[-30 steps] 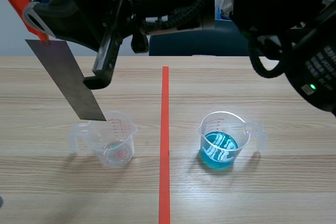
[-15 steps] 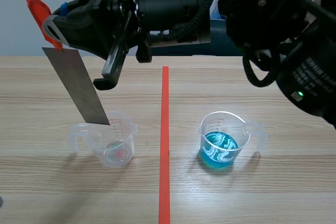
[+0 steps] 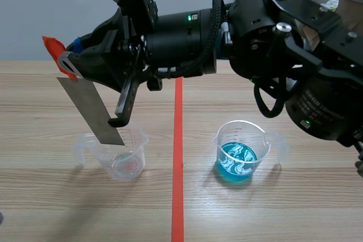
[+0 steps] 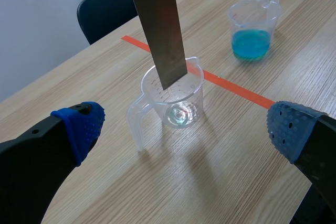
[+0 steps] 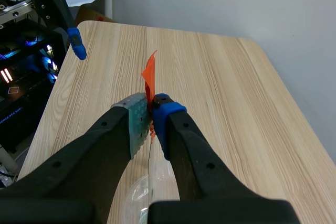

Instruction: Do the redox reaction experiment

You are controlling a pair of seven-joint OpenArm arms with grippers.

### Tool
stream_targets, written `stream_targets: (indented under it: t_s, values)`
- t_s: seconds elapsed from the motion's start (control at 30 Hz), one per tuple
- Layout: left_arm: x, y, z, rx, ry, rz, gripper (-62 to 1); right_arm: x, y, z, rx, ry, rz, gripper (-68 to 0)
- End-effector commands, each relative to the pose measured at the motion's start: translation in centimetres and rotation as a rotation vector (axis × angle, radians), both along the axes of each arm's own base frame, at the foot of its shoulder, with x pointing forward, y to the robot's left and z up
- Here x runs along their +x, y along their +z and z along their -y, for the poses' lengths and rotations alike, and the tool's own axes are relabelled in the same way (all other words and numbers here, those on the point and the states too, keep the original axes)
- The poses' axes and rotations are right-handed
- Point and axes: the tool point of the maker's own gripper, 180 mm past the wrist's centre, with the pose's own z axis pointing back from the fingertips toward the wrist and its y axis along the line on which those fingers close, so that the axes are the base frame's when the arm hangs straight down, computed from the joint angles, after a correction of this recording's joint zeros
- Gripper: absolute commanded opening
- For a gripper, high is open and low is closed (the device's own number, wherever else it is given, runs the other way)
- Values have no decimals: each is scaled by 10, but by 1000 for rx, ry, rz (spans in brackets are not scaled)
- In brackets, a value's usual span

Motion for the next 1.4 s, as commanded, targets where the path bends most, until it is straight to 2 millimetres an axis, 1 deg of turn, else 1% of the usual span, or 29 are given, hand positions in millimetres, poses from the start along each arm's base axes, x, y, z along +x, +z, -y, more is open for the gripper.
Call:
stream_targets:
  t_s: [0.0, 0.43, 0.73, 1.0, 1.37]
  values:
    - [2, 5, 0, -14, 7, 19, 14, 2, 5, 1, 23, 8, 8, -669]
    - [2, 5, 0, -14, 6, 19, 14, 25, -37, -3, -4, -47, -26, -669]
    - [2, 5, 0, -14, 6, 20, 14, 20, -61, -7, -23, -27, -36, -669]
    - [2, 5, 0, -14, 6, 20, 14, 18, -69, -7, -48, -26, -30, -669]
    - [2, 5, 0, -14, 6, 20, 14, 18, -70, -6, -54, -26, -26, -669]
